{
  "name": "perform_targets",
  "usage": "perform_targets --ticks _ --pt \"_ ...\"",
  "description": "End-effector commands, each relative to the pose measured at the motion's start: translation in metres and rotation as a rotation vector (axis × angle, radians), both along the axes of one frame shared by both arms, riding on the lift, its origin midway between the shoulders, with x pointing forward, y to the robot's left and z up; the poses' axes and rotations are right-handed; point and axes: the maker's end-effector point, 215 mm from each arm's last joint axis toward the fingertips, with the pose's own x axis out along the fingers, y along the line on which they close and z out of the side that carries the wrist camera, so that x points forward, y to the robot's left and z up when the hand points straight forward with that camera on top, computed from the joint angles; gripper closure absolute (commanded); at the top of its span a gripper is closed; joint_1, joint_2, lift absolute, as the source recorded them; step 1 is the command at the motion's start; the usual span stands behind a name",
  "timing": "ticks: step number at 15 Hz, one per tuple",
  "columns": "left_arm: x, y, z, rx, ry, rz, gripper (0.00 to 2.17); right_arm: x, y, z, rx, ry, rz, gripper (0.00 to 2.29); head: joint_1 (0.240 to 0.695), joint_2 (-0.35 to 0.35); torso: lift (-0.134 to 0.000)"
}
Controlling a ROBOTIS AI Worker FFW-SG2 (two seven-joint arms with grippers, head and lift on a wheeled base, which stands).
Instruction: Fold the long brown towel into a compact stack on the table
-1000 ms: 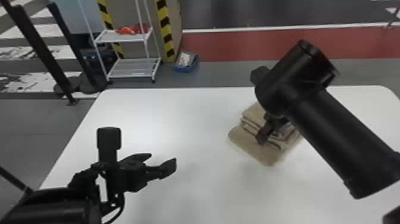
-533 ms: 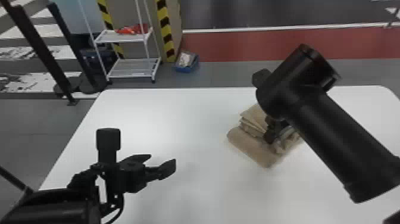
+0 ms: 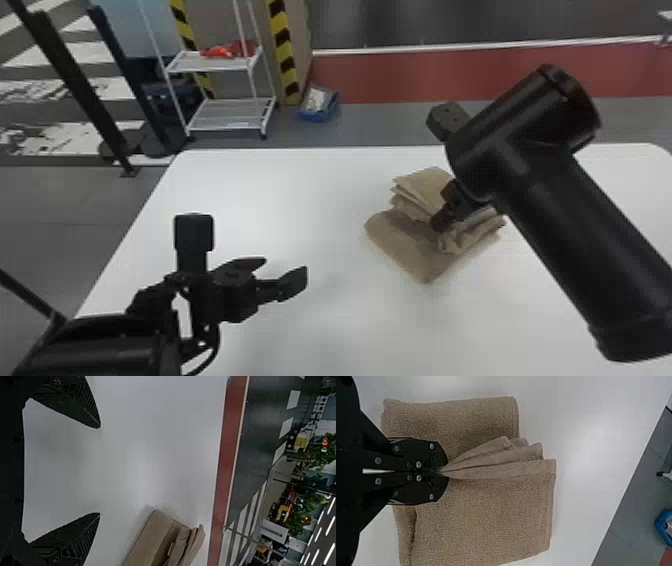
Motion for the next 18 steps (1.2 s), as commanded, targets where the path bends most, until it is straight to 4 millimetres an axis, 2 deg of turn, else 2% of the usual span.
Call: perform_targets --ticks 1,4,9,18 --pt "0.003 -0.005 0.003 -0.005 -0.005 -0.006 0.1 -0.014 0.015 0.0 0.038 0.015 0.023 1.41 0.695 0.154 -0.124" --pt "0.002 -0.004 0.002 -0.005 -0.003 -0.004 0.1 -0.026 0.028 -0.003 0.082 0.028 0.077 1.41 0.695 0.172 -0.124" --pt "0.004 -0.018 -0.002 0.004 0.003 -0.026 0.1 -0.026 0.044 0.018 0.201 0.007 0.228 1.41 0.695 0.201 -0.124" --pt "0.044 -0.044 -0.007 0.088 -0.081 -0.072 0.13 -0.028 0.051 0.016 0.199 -0.015 0.337 1.41 0.695 0.169 -0.124"
